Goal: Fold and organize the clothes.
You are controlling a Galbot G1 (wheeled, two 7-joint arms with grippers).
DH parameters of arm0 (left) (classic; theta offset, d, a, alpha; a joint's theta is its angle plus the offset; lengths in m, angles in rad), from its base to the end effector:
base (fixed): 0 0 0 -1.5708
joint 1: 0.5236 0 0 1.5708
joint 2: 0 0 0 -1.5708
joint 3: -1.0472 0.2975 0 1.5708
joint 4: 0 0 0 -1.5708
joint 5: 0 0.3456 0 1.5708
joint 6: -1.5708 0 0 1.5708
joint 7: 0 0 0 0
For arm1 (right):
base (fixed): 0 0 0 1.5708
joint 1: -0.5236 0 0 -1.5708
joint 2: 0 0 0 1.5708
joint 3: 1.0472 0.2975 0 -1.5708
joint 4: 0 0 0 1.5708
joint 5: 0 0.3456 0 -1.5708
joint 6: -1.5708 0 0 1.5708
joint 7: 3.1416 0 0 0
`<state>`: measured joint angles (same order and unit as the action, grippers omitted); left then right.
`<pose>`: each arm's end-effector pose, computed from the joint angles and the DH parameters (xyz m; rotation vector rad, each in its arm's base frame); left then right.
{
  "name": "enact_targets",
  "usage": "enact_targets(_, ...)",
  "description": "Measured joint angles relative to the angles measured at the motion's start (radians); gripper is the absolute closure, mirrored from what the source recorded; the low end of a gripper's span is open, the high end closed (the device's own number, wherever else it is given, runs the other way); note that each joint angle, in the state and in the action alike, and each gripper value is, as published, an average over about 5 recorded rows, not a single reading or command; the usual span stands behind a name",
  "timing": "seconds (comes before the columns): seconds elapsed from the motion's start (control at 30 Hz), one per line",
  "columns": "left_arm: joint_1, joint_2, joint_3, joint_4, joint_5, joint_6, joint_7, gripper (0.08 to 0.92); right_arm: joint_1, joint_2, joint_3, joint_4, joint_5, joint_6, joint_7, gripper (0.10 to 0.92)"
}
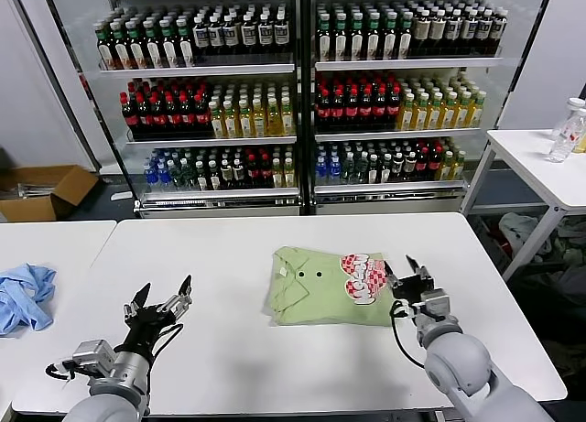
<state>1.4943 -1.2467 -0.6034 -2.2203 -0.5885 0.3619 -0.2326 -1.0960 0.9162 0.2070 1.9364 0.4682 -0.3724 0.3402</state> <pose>0.2141 0.0490 -0.1880 0.0388 -2.9153 0.3102 0.2966 -0.0262 -0.2139 0.1400 -2.8841 0.3484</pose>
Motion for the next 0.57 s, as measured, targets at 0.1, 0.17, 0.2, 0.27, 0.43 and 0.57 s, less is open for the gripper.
enact_targets(0.1,0.014,-0.004,-0.003,-0.016,0.014,0.0,0.003,0.177,-0.049,-0.001,0.047,0.052,-0.014,0.049,-0.007,0.379)
enact_targets(0.17,0.026,-0.005,-0.006,-0.028,0.024,-0.001,0.007,0.177,-0.088,-0.002,0.081,0.086,-0.021,0.077,-0.013,0.327)
enact_targets(0.2,0.031,-0.005,-0.009,-0.034,0.029,-0.001,0.009,0.177,-0.108,-0.001,0.098,0.102,-0.023,0.09,-0.017,0.301)
enact_targets(0.27,0.042,-0.003,-0.013,-0.046,0.038,-0.002,0.013,0.177,-0.147,0.0,0.13,0.133,-0.027,0.11,-0.025,0.248)
enact_targets(0.43,0.066,0.003,-0.029,-0.071,0.049,0.0,0.024,0.177,-0.236,0.011,0.198,0.202,-0.032,0.144,-0.037,0.205)
enact_targets(0.57,0.079,0.005,-0.039,-0.084,0.051,0.001,0.033,0.177,-0.283,0.017,0.233,0.237,-0.03,0.157,-0.039,0.203)
